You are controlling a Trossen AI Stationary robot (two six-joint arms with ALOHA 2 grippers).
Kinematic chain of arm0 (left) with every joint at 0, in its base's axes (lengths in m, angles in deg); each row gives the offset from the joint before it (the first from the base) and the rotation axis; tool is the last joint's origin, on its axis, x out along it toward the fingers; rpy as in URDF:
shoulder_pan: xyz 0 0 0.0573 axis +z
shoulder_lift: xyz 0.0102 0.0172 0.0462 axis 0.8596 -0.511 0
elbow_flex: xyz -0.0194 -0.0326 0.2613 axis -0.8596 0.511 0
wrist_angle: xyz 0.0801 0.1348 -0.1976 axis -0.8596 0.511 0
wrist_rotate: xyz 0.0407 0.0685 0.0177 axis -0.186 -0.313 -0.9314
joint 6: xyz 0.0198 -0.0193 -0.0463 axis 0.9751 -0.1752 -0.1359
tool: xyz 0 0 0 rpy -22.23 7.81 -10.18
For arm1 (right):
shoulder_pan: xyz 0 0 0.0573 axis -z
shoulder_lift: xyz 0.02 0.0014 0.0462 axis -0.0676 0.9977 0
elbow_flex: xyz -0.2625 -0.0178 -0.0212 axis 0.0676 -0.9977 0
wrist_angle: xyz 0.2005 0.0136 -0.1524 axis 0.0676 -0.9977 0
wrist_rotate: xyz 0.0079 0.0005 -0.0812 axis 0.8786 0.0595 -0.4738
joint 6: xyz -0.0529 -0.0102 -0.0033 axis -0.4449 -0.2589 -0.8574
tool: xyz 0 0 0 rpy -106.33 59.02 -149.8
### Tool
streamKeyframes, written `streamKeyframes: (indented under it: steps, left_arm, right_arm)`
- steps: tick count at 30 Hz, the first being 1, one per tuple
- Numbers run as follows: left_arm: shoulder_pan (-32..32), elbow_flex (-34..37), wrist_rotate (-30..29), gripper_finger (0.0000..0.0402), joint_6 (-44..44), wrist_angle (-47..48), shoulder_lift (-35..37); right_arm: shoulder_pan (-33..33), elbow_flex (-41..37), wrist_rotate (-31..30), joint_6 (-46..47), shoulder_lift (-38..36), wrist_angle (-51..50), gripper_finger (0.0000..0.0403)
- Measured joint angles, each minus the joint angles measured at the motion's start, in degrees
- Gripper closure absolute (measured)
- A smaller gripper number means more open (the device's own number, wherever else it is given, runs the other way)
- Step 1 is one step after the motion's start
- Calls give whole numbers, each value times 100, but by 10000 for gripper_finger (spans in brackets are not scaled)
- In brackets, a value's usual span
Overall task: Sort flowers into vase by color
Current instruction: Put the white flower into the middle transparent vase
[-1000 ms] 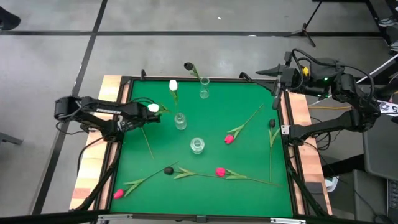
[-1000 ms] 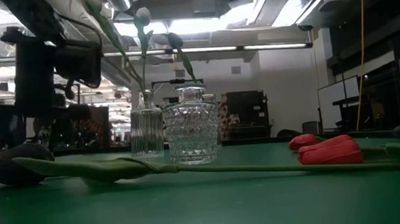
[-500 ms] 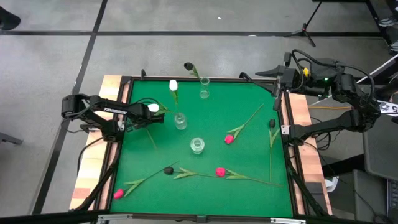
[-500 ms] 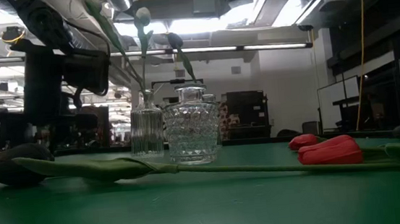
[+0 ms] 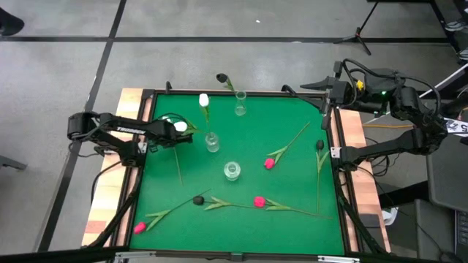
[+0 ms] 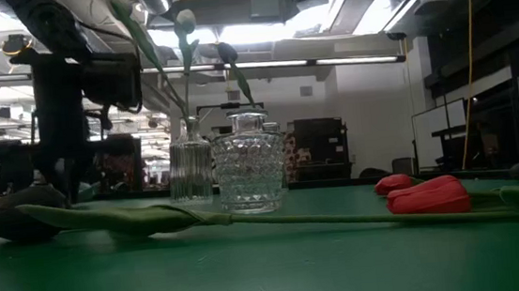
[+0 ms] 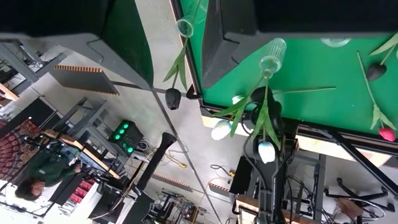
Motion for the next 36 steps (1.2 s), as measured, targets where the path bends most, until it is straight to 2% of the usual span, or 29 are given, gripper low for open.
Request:
streamKeyframes:
  steps: [10, 17, 21, 25, 31, 36]
  left_arm:
    - [446, -55, -860, 395, 484, 26, 1265]
    - [668, -549, -1988, 397, 1579, 9, 2253]
    - [698, -1061, -2781, 394, 2740, -95, 2690]
    - [698, -1565, -3196, 393, 4234, -660, 2964]
    - [696, -2266, -3302, 396, 6699, -1939, 3065]
    - [575, -2815, -3013, 392, 7898, -3026, 3067]
  right_arm:
    - [2, 0, -46, -133, 0, 54, 268]
    - [2, 0, -51, -303, 0, 228, 268]
    - [2, 0, -58, -353, 0, 304, 268]
    - [2, 0, -63, -466, 20, 421, 268]
    - [2, 0, -97, -602, 135, 505, 268]
    - [2, 0, -96, -605, 301, 567, 268]
